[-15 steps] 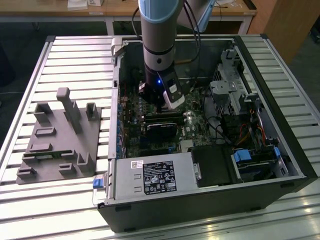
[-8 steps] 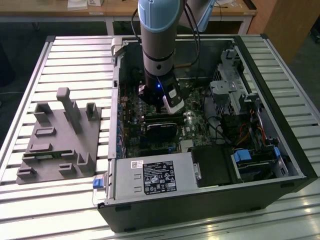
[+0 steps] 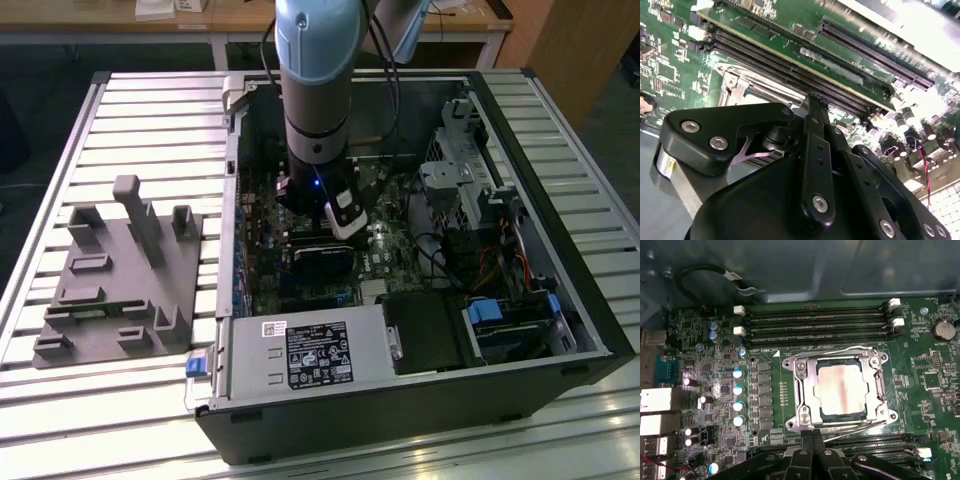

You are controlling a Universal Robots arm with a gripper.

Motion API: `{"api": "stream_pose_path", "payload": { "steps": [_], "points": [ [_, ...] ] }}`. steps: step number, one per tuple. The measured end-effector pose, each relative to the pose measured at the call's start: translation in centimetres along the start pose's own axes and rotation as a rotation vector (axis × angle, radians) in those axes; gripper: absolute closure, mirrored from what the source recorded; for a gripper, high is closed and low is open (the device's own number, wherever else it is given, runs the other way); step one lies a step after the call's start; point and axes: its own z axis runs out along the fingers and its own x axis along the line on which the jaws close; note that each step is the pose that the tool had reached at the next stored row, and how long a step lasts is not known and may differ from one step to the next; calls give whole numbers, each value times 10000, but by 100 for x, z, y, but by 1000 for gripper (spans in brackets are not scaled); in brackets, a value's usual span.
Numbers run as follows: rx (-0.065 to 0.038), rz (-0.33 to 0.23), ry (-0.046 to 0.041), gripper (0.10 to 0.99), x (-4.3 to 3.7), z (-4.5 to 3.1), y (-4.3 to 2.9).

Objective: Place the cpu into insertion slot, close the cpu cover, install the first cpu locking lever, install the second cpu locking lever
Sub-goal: 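Install the second cpu locking lever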

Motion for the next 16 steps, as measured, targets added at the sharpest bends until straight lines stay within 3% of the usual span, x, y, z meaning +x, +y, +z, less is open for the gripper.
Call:
{"api": "stream_pose_path", "payload": {
  "steps": [3,11,16],
  "points": [
    [-80,-4,9,980,2,4,-43],
    [-655,-3,62,980,54,29,-94],
    [-872,-21,89,980,108,53,-105]
  ]
}}
